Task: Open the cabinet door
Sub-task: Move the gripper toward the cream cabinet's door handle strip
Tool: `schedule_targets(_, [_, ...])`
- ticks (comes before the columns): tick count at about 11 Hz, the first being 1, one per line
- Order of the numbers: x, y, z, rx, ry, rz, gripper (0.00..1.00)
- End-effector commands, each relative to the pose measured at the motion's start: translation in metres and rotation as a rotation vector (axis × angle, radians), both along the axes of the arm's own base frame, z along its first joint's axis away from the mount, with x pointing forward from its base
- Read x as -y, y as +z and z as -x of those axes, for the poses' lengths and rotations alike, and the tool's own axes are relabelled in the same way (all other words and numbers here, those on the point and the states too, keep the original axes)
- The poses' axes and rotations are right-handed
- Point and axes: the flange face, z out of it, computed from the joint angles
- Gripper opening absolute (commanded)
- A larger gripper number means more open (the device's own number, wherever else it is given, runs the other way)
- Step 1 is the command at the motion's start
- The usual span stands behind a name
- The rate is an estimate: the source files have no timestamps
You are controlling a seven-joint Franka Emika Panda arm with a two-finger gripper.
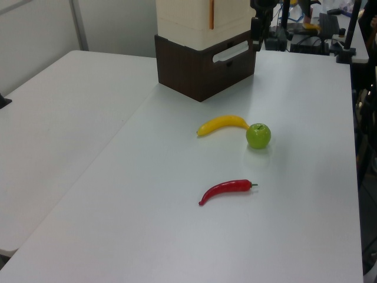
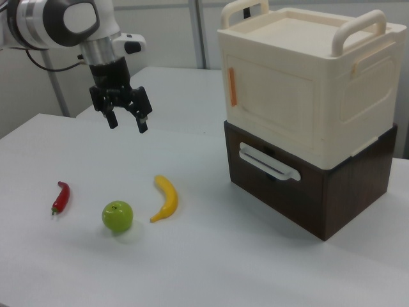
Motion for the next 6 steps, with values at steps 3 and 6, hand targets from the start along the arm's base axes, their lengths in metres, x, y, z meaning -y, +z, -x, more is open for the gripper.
schedule_targets(3, [0.033,0.004,-0.007,0.034,-0.067,-0.002,1.00])
schedule_targets(6, [0.075,0.017,-0.030,0.227,-0.242,0.002,1.00])
